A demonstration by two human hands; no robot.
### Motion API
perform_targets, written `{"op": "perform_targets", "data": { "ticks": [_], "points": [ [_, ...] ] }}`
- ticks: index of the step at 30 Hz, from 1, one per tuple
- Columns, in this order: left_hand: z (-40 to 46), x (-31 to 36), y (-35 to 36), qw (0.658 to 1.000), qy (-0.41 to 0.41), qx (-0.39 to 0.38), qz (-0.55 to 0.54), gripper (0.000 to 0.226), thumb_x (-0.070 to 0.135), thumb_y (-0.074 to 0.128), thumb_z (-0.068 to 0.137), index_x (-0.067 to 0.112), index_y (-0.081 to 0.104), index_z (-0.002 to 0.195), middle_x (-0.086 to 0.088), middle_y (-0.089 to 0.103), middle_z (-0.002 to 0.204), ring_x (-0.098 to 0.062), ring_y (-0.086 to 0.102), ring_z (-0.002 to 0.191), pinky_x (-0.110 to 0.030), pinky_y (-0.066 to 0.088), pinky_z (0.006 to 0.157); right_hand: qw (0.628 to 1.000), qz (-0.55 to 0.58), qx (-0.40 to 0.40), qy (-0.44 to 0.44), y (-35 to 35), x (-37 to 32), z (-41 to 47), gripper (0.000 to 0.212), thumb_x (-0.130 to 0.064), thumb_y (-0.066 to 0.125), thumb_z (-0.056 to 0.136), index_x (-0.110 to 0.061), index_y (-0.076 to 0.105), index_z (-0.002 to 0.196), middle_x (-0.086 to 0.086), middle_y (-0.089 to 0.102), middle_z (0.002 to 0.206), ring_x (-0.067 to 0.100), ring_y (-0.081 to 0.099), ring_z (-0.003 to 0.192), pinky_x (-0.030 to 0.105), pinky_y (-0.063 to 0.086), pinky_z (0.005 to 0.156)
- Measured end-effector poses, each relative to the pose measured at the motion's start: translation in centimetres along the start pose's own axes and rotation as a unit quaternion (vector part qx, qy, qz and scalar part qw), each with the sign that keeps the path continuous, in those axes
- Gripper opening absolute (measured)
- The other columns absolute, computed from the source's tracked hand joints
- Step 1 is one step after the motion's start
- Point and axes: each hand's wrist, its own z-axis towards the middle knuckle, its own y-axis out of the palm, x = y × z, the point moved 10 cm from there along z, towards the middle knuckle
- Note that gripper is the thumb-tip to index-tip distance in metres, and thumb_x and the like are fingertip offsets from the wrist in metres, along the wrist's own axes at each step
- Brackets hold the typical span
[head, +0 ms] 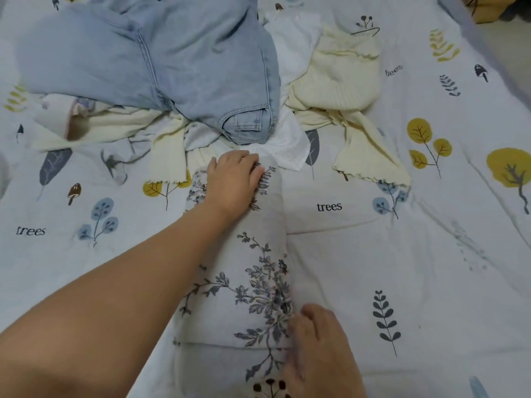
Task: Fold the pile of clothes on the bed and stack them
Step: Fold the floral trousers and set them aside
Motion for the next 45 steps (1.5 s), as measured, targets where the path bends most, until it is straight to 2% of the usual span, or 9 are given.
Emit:
{"op": "perform_targets", "data": {
  "ticks": [6, 10, 15, 20, 24, 34, 38, 42, 45],
  "points": [
    [2.0, 0.9, 0.7, 0.999, -0.039, -0.007, 0.017, 0.033, 0.039, 0.052, 0.093, 0.014, 0.058, 0.114, -0.009, 0.060, 0.113, -0.029, 0.050, 0.109, -0.040, 0.031, 0.092, 0.995, -0.060, -0.023, -0.081, 0.7, -1.1, 0.2, 0.047, -0.022, 0.083, 0.044, -0.014, 0.059, 0.084, -0.003, 0.062, 0.065, 0.014, 0.058, 0.053, 0.019, 0.045, 0.044],
    [2.3, 1.5, 0.4, 0.999, -0.035, 0.020, -0.011, 0.022, 0.033, 0.056, 0.092, 0.013, 0.058, 0.100, -0.007, 0.063, 0.103, -0.029, 0.053, 0.102, -0.039, 0.030, 0.087, 0.989, -0.103, 0.013, -0.101, 0.1, -1.0, 0.4, 0.029, -0.011, 0.041, 0.062, -0.016, 0.069, 0.065, -0.005, 0.061, 0.057, 0.012, 0.057, 0.048, 0.018, 0.043, 0.042],
    [2.3, 0.4, -0.4, 0.996, -0.059, 0.059, -0.023, 0.013, 0.025, 0.057, 0.092, 0.017, 0.050, 0.084, -0.009, 0.063, 0.096, -0.030, 0.052, 0.096, -0.035, 0.024, 0.076, 0.989, -0.047, 0.063, -0.122, -0.9, -2.5, -0.5, 0.023, -0.012, 0.049, 0.072, -0.015, 0.068, 0.060, -0.004, 0.059, 0.057, 0.011, 0.055, 0.050, 0.016, 0.046, 0.049],
    [1.2, 1.8, 0.1, 0.997, -0.029, 0.029, 0.062, 0.030, 0.036, 0.046, 0.096, 0.013, 0.058, 0.112, -0.009, 0.058, 0.115, -0.028, 0.046, 0.111, -0.040, 0.026, 0.097, 0.993, -0.067, 0.018, -0.095, -0.9, -1.9, -0.5, 0.013, -0.025, 0.079, 0.058, -0.020, 0.067, 0.055, -0.008, 0.060, 0.055, 0.007, 0.056, 0.048, 0.013, 0.045, 0.047],
    [-3.5, 2.7, -1.8, 0.994, 0.011, 0.063, 0.086, 0.056, 0.045, 0.032, 0.095, 0.017, 0.036, 0.143, -0.014, 0.029, 0.150, -0.033, 0.019, 0.141, -0.054, -0.003, 0.111, 0.996, -0.015, 0.088, -0.012, -4.1, -1.6, 1.7, 0.047, -0.046, 0.037, 0.093, -0.015, 0.073, 0.091, 0.009, 0.071, 0.101, 0.026, 0.069, 0.093, 0.041, 0.058, 0.074],
    [-10.5, -4.6, 5.1, 0.994, -0.042, -0.080, 0.062, 0.060, 0.067, -0.004, 0.082, 0.047, -0.021, 0.136, 0.011, -0.026, 0.149, -0.021, -0.030, 0.138, -0.049, -0.014, 0.112, 0.988, -0.065, -0.120, 0.071, 5.4, -1.0, 5.5, 0.066, -0.052, 0.035, 0.083, -0.016, 0.044, 0.138, 0.012, 0.037, 0.147, 0.033, 0.038, 0.133, 0.051, 0.037, 0.101],
    [-10.2, -4.2, 5.0, 0.994, -0.030, -0.094, 0.046, 0.060, 0.070, 0.000, 0.085, 0.044, -0.023, 0.134, 0.009, -0.032, 0.146, -0.020, -0.032, 0.136, -0.049, -0.014, 0.112, 0.990, -0.006, -0.128, 0.049, 6.5, -0.5, 5.1, 0.067, -0.058, 0.017, 0.088, -0.031, -0.010, 0.143, -0.001, -0.024, 0.152, 0.021, -0.020, 0.142, 0.039, -0.003, 0.115],
    [-11.8, -4.8, -0.1, 0.997, -0.075, 0.029, 0.013, 0.074, 0.049, 0.039, 0.093, 0.021, 0.001, 0.150, -0.009, -0.008, 0.156, -0.028, -0.006, 0.145, -0.047, 0.000, 0.115, 0.988, 0.038, -0.144, 0.045, 5.5, 1.2, 5.1, 0.074, -0.055, 0.029, 0.094, -0.035, -0.027, 0.138, -0.012, -0.039, 0.145, 0.005, -0.027, 0.139, 0.019, -0.015, 0.110],
    [-15.5, -9.2, -2.0, 0.951, -0.279, 0.069, -0.109, 0.071, 0.040, 0.051, 0.091, 0.006, 0.024, 0.146, -0.024, 0.026, 0.145, -0.037, 0.026, 0.133, -0.044, 0.025, 0.108, 0.973, 0.147, -0.084, 0.156, 3.3, 3.2, 5.6, 0.072, -0.049, 0.037, 0.094, -0.029, -0.003, 0.150, -0.010, -0.002, 0.156, 0.009, 0.008, 0.142, 0.024, 0.015, 0.112]
  ]
}}
